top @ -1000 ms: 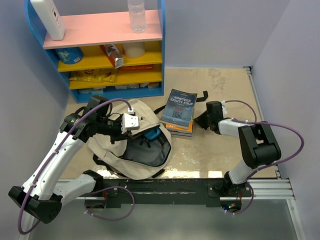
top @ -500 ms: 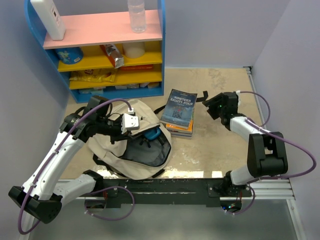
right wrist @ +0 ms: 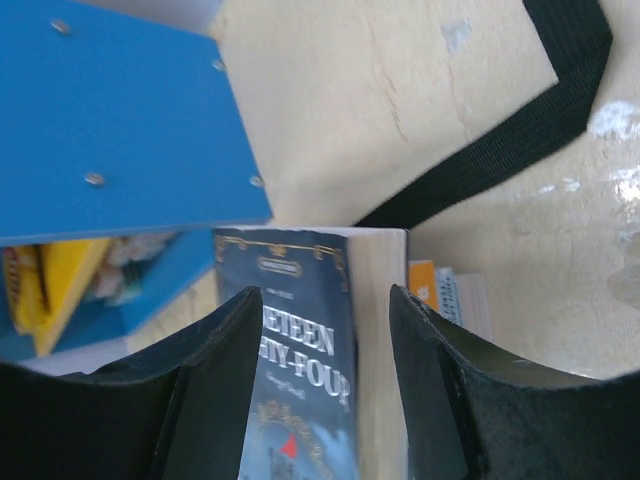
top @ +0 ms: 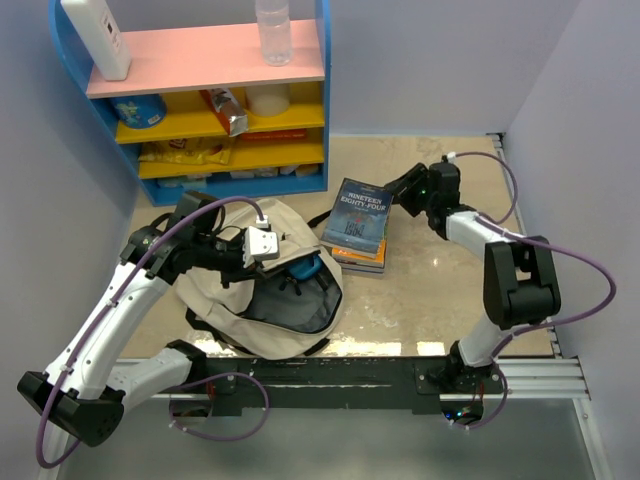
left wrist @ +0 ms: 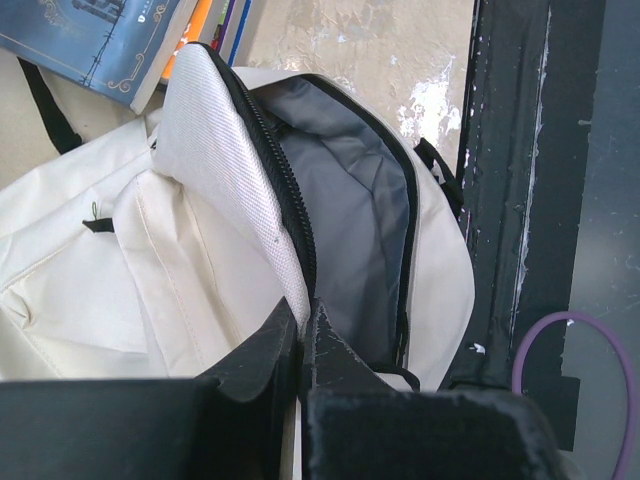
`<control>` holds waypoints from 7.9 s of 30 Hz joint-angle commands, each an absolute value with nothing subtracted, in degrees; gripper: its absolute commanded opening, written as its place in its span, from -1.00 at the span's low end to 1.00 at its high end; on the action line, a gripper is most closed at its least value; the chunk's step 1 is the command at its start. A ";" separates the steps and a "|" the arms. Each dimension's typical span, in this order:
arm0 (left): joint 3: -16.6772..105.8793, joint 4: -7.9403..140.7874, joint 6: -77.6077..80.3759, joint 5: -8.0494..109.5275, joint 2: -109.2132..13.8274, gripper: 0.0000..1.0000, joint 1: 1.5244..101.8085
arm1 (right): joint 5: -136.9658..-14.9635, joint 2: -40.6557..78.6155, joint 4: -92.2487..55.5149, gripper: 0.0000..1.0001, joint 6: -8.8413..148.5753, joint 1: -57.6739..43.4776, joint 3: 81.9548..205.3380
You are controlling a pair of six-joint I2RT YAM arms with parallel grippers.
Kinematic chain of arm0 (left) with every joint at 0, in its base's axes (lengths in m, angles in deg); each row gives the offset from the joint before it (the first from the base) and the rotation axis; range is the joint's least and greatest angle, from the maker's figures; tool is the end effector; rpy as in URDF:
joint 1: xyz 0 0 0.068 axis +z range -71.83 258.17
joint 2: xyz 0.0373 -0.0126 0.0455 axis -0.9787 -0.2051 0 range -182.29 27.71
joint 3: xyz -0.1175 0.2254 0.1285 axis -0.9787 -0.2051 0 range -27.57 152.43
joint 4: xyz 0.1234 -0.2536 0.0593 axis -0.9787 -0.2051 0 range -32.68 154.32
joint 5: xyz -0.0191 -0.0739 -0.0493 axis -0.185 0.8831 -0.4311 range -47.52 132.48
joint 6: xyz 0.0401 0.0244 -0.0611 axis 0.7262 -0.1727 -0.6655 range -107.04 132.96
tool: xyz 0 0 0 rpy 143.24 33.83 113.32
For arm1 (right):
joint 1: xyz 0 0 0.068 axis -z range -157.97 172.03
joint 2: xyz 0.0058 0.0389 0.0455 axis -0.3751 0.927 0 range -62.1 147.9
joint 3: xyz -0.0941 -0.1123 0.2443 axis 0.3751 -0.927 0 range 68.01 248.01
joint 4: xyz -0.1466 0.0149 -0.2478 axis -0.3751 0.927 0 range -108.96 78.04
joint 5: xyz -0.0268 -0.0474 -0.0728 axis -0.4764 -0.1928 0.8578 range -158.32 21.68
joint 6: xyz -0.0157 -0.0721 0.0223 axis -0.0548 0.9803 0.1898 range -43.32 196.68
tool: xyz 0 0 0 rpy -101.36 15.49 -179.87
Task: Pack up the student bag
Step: Pick up the book from the center of the board, then place the book in the student bag.
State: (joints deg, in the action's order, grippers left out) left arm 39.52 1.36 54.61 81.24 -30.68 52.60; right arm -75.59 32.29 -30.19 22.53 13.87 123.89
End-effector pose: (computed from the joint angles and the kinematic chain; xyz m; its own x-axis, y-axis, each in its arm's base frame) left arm 0.1711 -0.1273 0.3480 -0.1042 0.6244 -0.7741 0.9846 0.1748 0.0084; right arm 0.4107 0.0673 0.2021 -0.4701 0.7448 -0.4735 0.2201 0.6185 0.7543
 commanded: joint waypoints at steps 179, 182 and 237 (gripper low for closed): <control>36.15 5.08 50.67 87.39 -31.00 -1.00 47.05 | -58.84 42.66 -36.10 -1.00 -3.03 -44.41 125.23; 35.45 5.87 50.32 87.39 -31.00 -1.00 47.05 | -55.07 45.56 -38.12 -1.00 -3.91 -44.59 126.01; 38.17 4.56 50.85 84.93 -32.32 -1.00 46.96 | -70.43 41.42 -64.67 -1.00 10.33 -33.87 114.41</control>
